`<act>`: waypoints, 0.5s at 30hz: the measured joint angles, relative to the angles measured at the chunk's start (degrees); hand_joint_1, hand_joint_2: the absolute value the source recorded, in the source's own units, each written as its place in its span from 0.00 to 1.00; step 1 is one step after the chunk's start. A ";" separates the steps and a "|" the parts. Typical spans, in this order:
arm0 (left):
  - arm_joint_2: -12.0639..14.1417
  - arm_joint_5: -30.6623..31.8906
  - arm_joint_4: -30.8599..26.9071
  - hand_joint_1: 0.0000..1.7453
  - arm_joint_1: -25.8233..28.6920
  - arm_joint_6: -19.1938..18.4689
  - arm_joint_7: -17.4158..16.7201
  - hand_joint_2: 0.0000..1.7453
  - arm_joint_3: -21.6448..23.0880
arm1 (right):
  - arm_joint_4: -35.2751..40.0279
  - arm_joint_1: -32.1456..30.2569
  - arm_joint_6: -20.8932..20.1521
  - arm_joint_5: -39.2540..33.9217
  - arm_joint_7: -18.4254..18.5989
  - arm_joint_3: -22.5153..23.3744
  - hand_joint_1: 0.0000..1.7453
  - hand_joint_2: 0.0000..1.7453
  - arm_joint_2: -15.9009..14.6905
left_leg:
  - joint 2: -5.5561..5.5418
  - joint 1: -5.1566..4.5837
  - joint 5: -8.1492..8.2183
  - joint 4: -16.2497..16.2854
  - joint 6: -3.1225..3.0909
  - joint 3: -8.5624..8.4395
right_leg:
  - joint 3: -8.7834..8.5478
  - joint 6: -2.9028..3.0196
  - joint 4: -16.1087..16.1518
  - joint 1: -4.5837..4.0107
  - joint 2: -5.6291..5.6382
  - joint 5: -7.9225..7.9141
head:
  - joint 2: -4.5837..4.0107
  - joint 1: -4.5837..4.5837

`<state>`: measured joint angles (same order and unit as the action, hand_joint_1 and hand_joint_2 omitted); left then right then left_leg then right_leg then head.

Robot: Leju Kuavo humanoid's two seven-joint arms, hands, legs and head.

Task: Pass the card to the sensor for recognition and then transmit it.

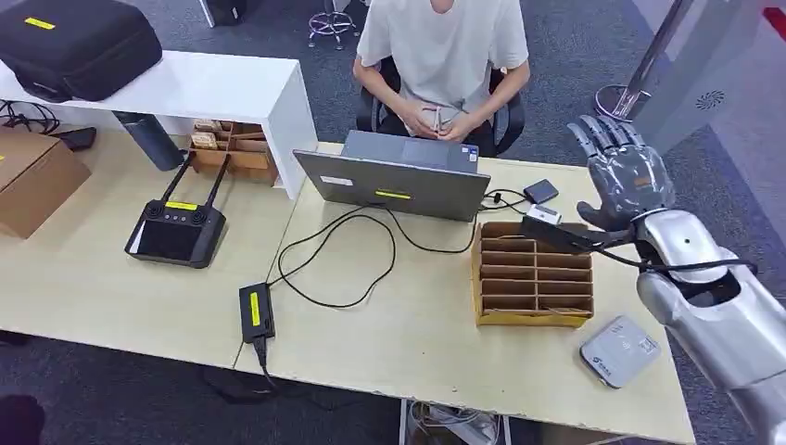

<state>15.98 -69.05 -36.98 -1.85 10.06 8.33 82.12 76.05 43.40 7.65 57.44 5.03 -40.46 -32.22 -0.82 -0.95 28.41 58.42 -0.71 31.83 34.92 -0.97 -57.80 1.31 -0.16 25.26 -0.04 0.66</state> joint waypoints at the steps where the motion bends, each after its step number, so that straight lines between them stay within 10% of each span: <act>1: 0.15 -0.26 -0.39 0.00 0.15 0.22 0.24 1.00 -0.11 | 1.77 -0.43 -0.52 -0.32 0.22 0.09 0.00 1.00 -0.70 | 0.03 0.00 0.01 0.00 0.00 0.00 | 0.02 0.00 0.00 0.00 0.04 0.00 | 0.00 0.02; 15: 1.01 -0.92 -2.64 0.00 0.77 1.49 0.39 1.00 -0.96 | 10.57 -3.60 -0.63 -1.64 0.00 1.13 0.00 1.00 -4.34 | 0.02 0.03 0.01 0.00 0.05 -0.03 | 0.00 0.02 -0.02 -0.02 0.01 -0.01 | 0.00 -0.02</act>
<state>16.98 -69.96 -39.63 -1.08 11.54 8.72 81.15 86.62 39.80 7.02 55.80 5.03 -39.32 -36.57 -0.80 -0.92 28.42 58.42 -0.67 31.80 34.92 -0.95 -57.82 1.29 -0.15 25.25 -0.04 0.63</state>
